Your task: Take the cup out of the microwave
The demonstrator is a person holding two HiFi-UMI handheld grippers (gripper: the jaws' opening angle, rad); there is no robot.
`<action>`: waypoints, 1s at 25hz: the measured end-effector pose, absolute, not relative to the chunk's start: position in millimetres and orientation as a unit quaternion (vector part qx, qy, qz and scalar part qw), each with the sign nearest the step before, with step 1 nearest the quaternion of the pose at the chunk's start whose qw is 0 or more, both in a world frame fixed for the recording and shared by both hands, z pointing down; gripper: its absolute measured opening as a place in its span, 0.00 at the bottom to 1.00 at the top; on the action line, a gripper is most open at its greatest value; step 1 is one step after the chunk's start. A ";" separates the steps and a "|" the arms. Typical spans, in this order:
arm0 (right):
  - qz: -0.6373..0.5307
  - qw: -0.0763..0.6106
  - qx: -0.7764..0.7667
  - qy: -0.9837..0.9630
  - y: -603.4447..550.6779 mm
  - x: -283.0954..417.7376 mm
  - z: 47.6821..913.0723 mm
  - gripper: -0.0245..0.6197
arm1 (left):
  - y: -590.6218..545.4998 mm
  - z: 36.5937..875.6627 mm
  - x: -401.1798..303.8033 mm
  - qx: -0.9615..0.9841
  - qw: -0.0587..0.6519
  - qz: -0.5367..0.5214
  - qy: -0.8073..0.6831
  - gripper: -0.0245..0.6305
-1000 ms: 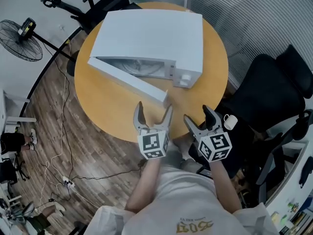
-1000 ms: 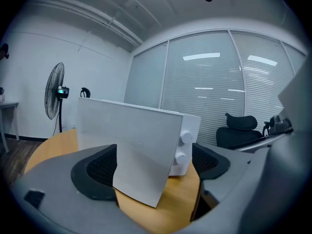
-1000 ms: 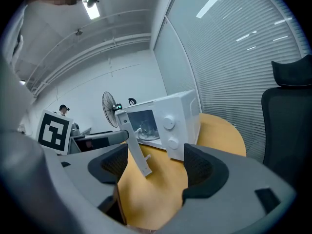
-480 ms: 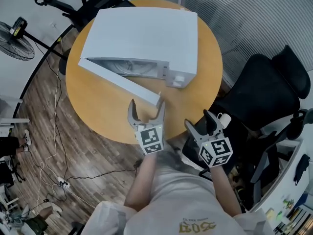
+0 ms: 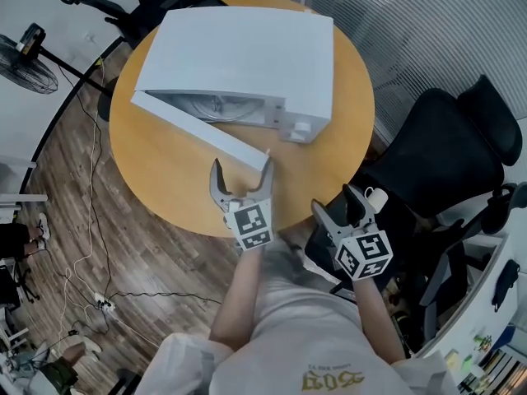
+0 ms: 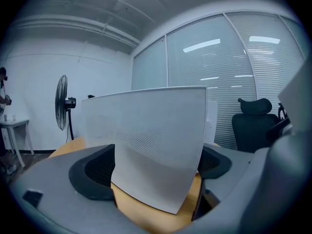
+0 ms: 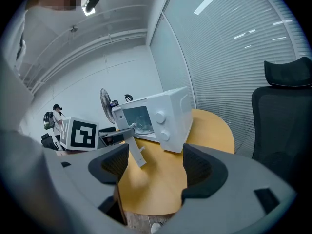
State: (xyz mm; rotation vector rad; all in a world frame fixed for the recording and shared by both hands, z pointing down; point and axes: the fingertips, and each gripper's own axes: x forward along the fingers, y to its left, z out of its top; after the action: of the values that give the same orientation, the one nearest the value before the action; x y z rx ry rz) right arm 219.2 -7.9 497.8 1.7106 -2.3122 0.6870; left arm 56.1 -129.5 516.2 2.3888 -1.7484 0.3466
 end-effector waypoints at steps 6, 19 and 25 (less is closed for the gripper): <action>0.231 0.089 0.564 -0.787 -1.9 210.6 496.0 0.57 | -117.1 517.9 47.1 0.795 0.091 0.115 -0.588 0.79; 0.230 0.087 0.538 -0.806 27.3 191.7 492.3 0.56 | -78.4 517.6 14.4 0.773 0.097 0.118 -0.615 0.71; 0.234 0.088 0.529 -0.811 37.6 190.4 493.2 0.54 | -67.7 518.3 13.2 0.770 0.100 0.117 -0.619 0.59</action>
State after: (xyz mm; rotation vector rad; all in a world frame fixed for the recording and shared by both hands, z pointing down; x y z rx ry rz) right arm 190.4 37.6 493.2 1.5736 -2.4158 0.6961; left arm 13.2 -67.7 518.3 2.2768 -1.8285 0.3464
